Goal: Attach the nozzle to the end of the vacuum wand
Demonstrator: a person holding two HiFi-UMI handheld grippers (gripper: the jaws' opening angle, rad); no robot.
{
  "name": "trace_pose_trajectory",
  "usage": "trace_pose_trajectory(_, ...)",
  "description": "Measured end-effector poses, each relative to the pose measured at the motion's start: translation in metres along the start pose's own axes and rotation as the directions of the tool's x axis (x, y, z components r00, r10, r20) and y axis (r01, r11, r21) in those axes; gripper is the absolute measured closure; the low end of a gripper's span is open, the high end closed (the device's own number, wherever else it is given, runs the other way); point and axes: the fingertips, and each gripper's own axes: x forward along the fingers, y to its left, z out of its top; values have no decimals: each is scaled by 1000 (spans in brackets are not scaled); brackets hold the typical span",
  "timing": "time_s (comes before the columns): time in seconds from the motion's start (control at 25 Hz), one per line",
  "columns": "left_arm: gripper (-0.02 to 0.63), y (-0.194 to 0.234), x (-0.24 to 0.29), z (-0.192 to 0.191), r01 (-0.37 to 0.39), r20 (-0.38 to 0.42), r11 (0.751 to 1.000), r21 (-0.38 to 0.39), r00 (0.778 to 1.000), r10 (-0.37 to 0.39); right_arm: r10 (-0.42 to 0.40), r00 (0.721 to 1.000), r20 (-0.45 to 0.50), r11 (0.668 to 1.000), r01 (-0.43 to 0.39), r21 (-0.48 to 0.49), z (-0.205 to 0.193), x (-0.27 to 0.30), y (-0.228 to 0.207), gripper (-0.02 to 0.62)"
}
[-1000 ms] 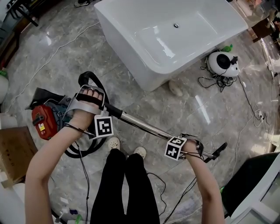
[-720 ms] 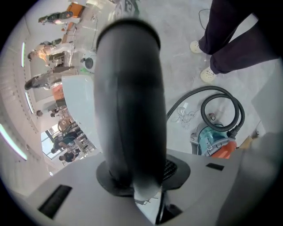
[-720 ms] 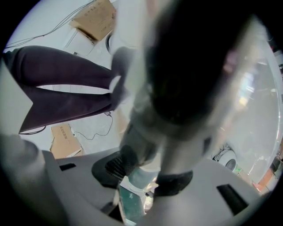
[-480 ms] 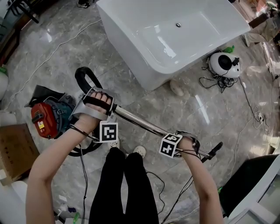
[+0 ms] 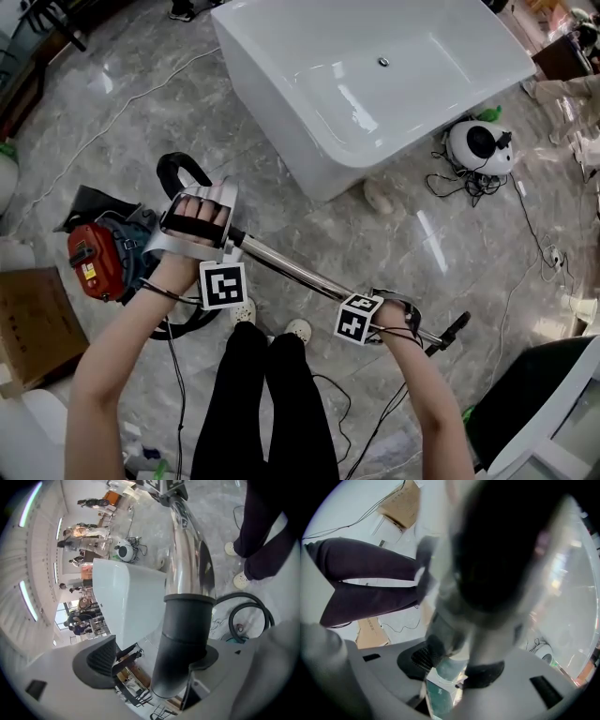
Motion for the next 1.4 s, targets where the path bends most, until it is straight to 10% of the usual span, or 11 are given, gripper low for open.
trace_pose_trajectory(0.4, 183, 1, -38, -40, 119, 23, 942, -313, 993, -118, -36, 999, 10, 999, 36, 5, -1, -13, -8, 431)
trace_pose_trajectory(0.68, 183, 7, -67, -75, 127, 69, 777, -617, 992, -107, -71, 997, 26, 997, 71, -4, 0, -20, -10, 433)
trace_pose_trajectory(0.8, 183, 3, -80, -101, 133, 82, 663, -737, 991, -107, -84, 996, 29, 996, 84, -5, 1, -23, -10, 433)
trace_pose_trajectory(0.88, 183, -5, -86, -118, 167, 122, 521, -837, 985, -120, -96, 995, 37, 995, 96, -4, 3, -25, -11, 433)
trace_pose_trajectory(0.96, 183, -17, -90, -131, 237, 204, 313, -920, 970, -136, -109, 993, 48, 994, 109, -1, 7, -29, -12, 433)
trace_pose_trajectory(1.08, 183, -35, -96, -129, 404, 415, -123, -907, 905, -93, -126, 990, 69, 992, 125, 7, 10, -37, -14, 433)
trace_pose_trajectory(1.16, 183, -50, -96, -109, 522, 577, -419, -743, 817, -6, -135, 988, 81, 991, 134, 11, 11, -43, -17, 433)
trace_pose_trajectory(1.24, 183, -63, -89, -83, 589, 683, -636, -498, 719, 131, -141, 986, 92, 990, 141, 12, 13, -48, -18, 433)
trace_pose_trajectory(1.32, 183, -61, -80, -64, 624, 702, -742, -244, 642, 309, -145, 984, 100, 989, 145, 8, 15, -53, -17, 433)
trace_pose_trajectory(1.4, 181, -40, -76, -60, 667, 626, -745, 17, 574, 528, -147, 984, 104, 989, 149, -2, 15, -57, -13, 433)
